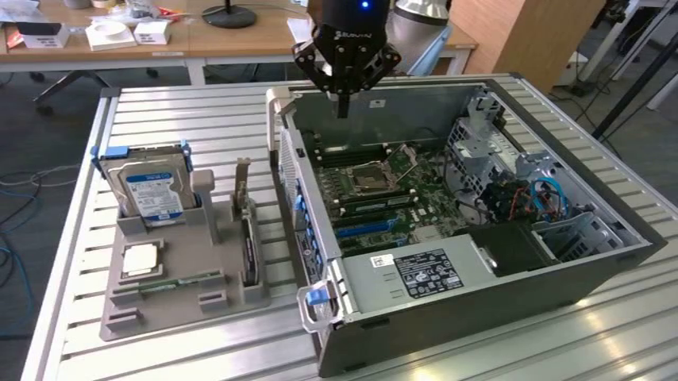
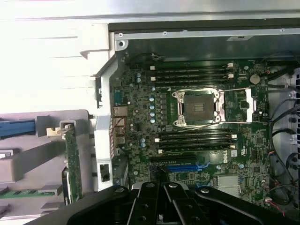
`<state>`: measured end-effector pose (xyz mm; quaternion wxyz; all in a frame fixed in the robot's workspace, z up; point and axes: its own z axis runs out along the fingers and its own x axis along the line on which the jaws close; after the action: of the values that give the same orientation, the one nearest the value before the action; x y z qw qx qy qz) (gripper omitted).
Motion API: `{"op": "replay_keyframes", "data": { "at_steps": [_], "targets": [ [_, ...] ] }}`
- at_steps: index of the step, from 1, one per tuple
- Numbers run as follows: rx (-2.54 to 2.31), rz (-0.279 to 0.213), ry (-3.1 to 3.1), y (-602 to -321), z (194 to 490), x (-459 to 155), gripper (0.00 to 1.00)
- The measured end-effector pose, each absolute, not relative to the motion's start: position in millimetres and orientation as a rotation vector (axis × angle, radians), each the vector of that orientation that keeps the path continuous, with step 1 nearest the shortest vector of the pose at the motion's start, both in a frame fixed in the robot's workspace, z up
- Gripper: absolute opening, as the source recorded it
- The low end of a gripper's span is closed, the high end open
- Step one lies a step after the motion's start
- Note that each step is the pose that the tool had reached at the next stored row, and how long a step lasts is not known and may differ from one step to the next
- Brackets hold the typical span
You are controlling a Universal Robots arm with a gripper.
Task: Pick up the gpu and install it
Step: 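Reach for the gpu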
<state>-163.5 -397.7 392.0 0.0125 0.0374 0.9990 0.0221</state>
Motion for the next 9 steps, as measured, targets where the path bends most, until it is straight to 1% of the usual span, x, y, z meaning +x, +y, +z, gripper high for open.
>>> {"op": "replay_keyframes", "data": {
  "at_steps": [9],
  "targets": [
    [0.118,0.069,3.114,-397,391,-192,0.1]
  ]
}}
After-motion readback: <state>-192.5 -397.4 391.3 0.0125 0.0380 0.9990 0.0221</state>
